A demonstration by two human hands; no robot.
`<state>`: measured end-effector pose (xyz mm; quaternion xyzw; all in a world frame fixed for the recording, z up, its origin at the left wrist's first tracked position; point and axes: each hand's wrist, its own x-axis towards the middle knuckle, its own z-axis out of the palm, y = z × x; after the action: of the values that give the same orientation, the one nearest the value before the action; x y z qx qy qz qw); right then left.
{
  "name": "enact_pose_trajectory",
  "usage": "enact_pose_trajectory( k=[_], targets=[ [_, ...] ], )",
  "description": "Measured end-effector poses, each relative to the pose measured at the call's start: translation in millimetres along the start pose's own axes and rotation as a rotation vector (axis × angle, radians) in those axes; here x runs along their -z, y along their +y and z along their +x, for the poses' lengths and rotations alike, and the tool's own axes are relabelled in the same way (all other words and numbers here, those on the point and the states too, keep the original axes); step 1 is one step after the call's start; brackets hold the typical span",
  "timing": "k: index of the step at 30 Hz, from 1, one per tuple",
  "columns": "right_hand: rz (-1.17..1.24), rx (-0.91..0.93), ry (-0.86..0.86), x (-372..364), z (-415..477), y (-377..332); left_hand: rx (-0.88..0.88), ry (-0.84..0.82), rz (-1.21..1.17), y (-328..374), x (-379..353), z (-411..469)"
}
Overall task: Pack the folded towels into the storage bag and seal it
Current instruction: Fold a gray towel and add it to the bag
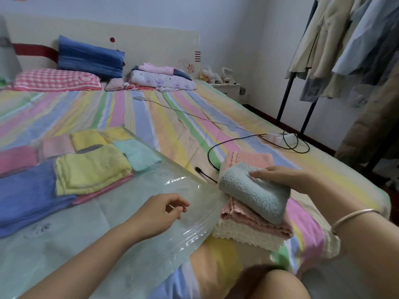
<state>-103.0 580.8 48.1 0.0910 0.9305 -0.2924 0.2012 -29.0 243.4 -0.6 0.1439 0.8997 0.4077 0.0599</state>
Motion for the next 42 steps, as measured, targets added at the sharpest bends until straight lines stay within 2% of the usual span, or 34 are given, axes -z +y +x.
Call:
enact_pose_trajectory(
  k=[4, 8, 12, 16, 19, 22, 24, 27, 29, 31, 34, 36, 38, 40, 42],
  targets=[
    [-0.088, -0.09, -0.066, 2, -1, -7, 0.016, 0.004, 0.048, -10, 9, -12],
    [-0.115, -0.112, -0.003, 2, -10, -22, -0.011, 0.076, 0.22, -18, 13, -32],
    [0.162, 0.056, 0.035, -5, -34, -54, 0.016, 0.057, 0.425, -21, 7, -57],
    [0.539, 0.256, -0.053, -26, -73, -93, -0.032, -0.008, 0.597, -30, 1, -76],
    [0.862, 0.279, -0.225, -53, -84, -115, -0.093, -0.011, 0.631, -39, -5, -86],
    [0.964, 0.218, -0.299, -102, -69, -124, -0.12, 0.118, 0.646, -45, -4, -103],
    [0.737, 0.136, -0.203, -144, -52, -120, -0.079, 0.165, 0.707, -49, -3, -119],
    [0.113, 0.159, 0.118, -193, -26, -105, 0.021, 0.158, 0.807, -60, -5, -148],
    [-0.027, 0.23, 0.248, -206, -20, -105, 0.068, 0.134, 0.828, -68, -3, -164],
    [-0.167, 0.276, 0.295, -208, -22, -112, 0.055, 0.173, 0.808, -75, 3, -174],
    [-0.271, 0.297, 0.2, -208, -33, -122, 0.056, 0.166, 0.669, -76, 18, -185],
    [-0.149, 0.364, 0.125, -211, -50, -127, 0.036, 0.145, 0.623, -74, 27, -189],
    [0.167, 0.437, 0.016, -214, -74, -128, 0.042, 0.137, 0.565, -74, 34, -189],
    [0.539, 0.442, -0.184, -213, -105, -126, 0.087, 0.144, 0.492, -77, 40, -191],
    [0.812, 0.433, -0.348, -210, -134, -124, 0.127, 0.203, 0.411, -80, 47, -190]
  ],
)
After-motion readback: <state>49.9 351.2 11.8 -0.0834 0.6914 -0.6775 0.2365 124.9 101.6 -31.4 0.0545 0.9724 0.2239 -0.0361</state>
